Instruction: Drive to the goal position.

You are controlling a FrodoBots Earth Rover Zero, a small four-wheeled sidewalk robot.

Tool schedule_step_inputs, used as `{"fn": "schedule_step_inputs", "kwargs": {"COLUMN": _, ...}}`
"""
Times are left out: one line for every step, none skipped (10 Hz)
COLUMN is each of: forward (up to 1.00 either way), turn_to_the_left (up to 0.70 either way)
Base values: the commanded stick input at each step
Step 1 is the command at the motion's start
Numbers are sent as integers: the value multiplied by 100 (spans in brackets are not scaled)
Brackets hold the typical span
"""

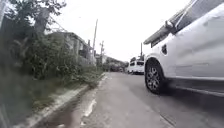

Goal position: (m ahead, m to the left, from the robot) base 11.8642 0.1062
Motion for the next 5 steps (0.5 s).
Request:
{"fn": "schedule_step_inputs", "kwargs": {"forward": 70, "turn_to_the_left": 0}}
{"fn": "schedule_step_inputs", "kwargs": {"forward": 70, "turn_to_the_left": 0}}
{"fn": "schedule_step_inputs", "kwargs": {"forward": 70, "turn_to_the_left": 0}}
{"fn": "schedule_step_inputs", "kwargs": {"forward": 70, "turn_to_the_left": 0}}
{"fn": "schedule_step_inputs", "kwargs": {"forward": 70, "turn_to_the_left": 0}}
